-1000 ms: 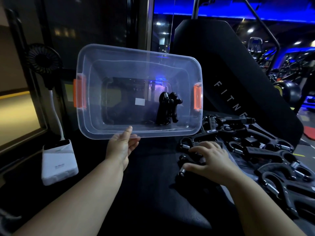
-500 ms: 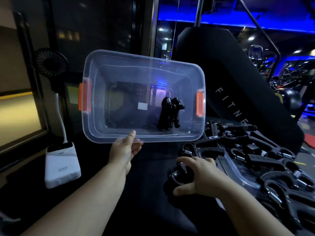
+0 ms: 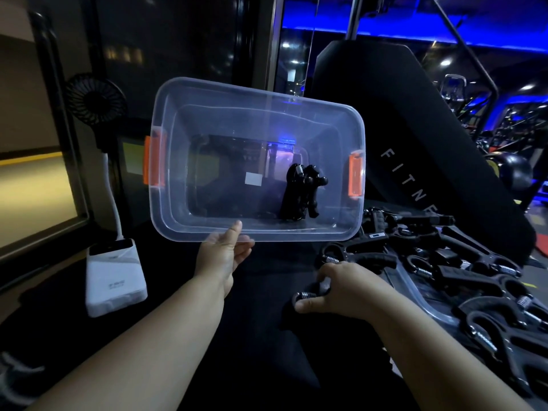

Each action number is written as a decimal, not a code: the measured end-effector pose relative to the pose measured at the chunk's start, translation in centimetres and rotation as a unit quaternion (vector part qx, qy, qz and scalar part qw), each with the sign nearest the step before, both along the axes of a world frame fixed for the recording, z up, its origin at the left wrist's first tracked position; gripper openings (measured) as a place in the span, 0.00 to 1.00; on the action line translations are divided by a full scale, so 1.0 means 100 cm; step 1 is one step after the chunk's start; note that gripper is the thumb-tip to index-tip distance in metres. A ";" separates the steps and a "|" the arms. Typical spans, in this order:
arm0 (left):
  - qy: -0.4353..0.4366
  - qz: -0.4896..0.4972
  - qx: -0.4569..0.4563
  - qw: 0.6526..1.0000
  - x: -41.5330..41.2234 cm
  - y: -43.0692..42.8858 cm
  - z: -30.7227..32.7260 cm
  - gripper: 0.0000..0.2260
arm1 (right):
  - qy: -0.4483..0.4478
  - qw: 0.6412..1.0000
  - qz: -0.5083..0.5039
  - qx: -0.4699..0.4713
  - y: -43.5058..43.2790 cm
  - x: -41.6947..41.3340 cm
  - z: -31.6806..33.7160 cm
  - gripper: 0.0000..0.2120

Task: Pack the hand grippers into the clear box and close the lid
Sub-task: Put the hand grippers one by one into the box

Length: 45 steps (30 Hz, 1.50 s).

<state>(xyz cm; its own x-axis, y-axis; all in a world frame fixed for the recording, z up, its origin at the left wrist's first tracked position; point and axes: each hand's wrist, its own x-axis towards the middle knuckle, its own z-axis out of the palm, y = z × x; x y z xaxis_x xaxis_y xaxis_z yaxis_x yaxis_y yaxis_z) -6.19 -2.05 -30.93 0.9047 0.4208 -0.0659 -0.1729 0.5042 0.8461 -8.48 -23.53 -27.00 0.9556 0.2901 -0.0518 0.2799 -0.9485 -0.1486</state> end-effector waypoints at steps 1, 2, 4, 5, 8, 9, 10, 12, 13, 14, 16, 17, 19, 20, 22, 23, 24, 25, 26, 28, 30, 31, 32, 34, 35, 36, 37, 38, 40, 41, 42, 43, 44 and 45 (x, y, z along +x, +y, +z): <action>0.000 0.000 0.000 1.000 0.000 0.000 0.000 0.08 | 0.000 1.000 -0.005 -0.002 -0.001 0.001 0.000 0.36; 0.000 0.001 -0.001 1.000 0.000 0.000 0.000 0.08 | 0.000 1.000 -0.009 0.001 -0.002 0.003 -0.002 0.34; 0.001 0.001 0.000 1.000 -0.001 0.000 0.000 0.08 | -0.001 0.999 -0.019 0.027 -0.009 0.009 -0.009 0.32; 0.002 0.001 0.001 1.000 0.000 0.000 0.000 0.08 | -0.003 0.999 -0.024 0.049 -0.013 0.011 -0.012 0.30; 0.006 0.002 0.004 1.000 0.001 0.000 0.000 0.09 | 0.007 0.996 -0.022 0.088 -0.023 0.012 -0.016 0.25; 0.005 0.002 0.005 1.000 0.001 0.001 -0.001 0.09 | 0.012 0.995 -0.015 0.094 -0.025 0.012 -0.017 0.25; 0.005 0.002 0.007 1.000 0.001 0.001 -0.001 0.09 | 0.013 0.995 -0.004 0.099 -0.025 0.012 -0.016 0.26; 0.003 0.003 0.008 1.000 0.001 0.001 -0.001 0.09 | 0.021 0.994 0.025 0.104 -0.024 0.011 -0.016 0.31; 0.004 0.003 0.008 1.000 0.000 0.000 0.000 0.09 | 0.033 0.993 0.039 0.106 -0.023 0.010 -0.014 0.35; 0.005 0.004 0.008 1.000 0.000 0.000 0.000 0.08 | 0.048 0.992 0.053 0.105 -0.023 0.009 -0.013 0.39; 0.006 0.004 0.006 1.000 -0.001 -0.001 0.001 0.08 | 0.083 0.988 0.077 0.104 -0.025 0.006 -0.010 0.44; 0.005 0.003 0.005 1.000 -0.001 -0.001 0.001 0.08 | 0.094 0.987 0.083 0.103 -0.027 0.004 -0.009 0.44; 0.004 0.002 0.003 1.000 -0.001 -0.001 0.001 0.08 | 0.099 0.986 0.082 0.102 -0.027 0.003 -0.008 0.41; 0.004 0.002 0.003 1.000 -0.002 -0.001 0.001 0.08 | 0.095 0.987 0.078 0.103 -0.026 0.002 -0.008 0.41; 0.003 0.002 0.004 1.000 -0.003 -0.001 0.002 0.08 | 0.082 0.989 0.069 0.100 -0.021 0.000 -0.007 0.41; 0.003 0.002 0.005 1.000 -0.003 -0.001 0.002 0.08 | 0.073 0.991 0.065 0.096 -0.018 -0.001 -0.007 0.42; 0.002 0.001 0.006 1.000 -0.003 -0.001 0.002 0.08 | 0.062 0.992 0.063 0.091 -0.016 -0.002 -0.006 0.43; 0.002 0.001 0.006 1.000 -0.004 -0.002 0.003 0.08 | 0.053 0.993 0.059 0.087 -0.014 -0.002 -0.004 0.44; 0.002 0.002 0.006 1.000 -0.004 -0.002 0.003 0.08 | 0.045 0.994 0.056 0.083 -0.013 -0.002 -0.002 0.44; 0.002 0.002 0.007 1.000 -0.004 -0.002 0.004 0.08 | 0.033 0.995 0.055 0.077 -0.011 -0.002 0.001 0.39; 0.003 0.003 0.007 1.000 -0.005 -0.002 0.004 0.08 | 0.025 0.995 0.061 0.074 -0.009 -0.003 0.004 0.33; 0.003 0.003 0.007 1.000 -0.005 -0.002 0.004 0.08 | 0.022 0.995 0.062 0.076 -0.008 -0.004 0.006 0.31; 0.002 0.003 0.007 1.000 -0.004 -0.002 0.004 0.08 | 0.020 0.995 0.060 0.080 -0.008 -0.004 0.007 0.30; 0.001 0.001 0.007 1.000 -0.004 -0.001 0.003 0.08 | 0.008 0.994 0.049 0.102 -0.007 -0.004 0.011 0.28; 0.002 0.001 0.006 1.000 -0.004 -0.001 0.003 0.08 | -0.005 0.991 0.039 0.127 -0.007 -0.003 0.013 0.27; 0.003 0.001 0.006 1.000 -0.004 -0.001 0.003 0.08 | -0.022 0.986 0.028 0.160 -0.007 -0.002 0.015 0.24; 0.004 0.002 0.006 1.000 -0.003 -0.001 0.003 0.08 | -0.039 0.979 0.016 0.200 -0.006 -0.002 0.017 0.22; 0.005 0.003 0.006 1.000 -0.003 -0.001 0.003 0.08 | -0.055 0.969 0.004 0.240 -0.005 -0.002 0.019 0.21; 0.006 0.004 0.005 1.000 -0.002 -0.002 0.003 0.08 | -0.078 0.948 -0.008 0.310 -0.001 -0.004 0.023 0.20; 0.006 0.003 0.003 1.000 -0.002 -0.002 0.003 0.08 | -0.089 0.940 -0.012 0.329 0.001 -0.005 0.024 0.19; 0.006 0.003 0.001 1.000 -0.002 -0.002 0.003 0.08 | -0.100 0.936 -0.015 0.338 0.003 -0.007 0.026 0.18; 0.006 0.002 0.000 1.000 -0.002 -0.001 0.002 0.08 | -0.107 0.935 -0.018 0.338 0.005 -0.008 0.026 0.16; 0.006 0.001 0.001 1.000 -0.002 0.000 0.002 0.08 | -0.111 0.936 -0.020 0.334 0.007 -0.009 0.027 0.15; 0.005 0.000 0.002 1.000 -0.001 0.000 0.002 0.08 | -0.114 0.938 -0.022 0.328 0.007 -0.011 0.027 0.14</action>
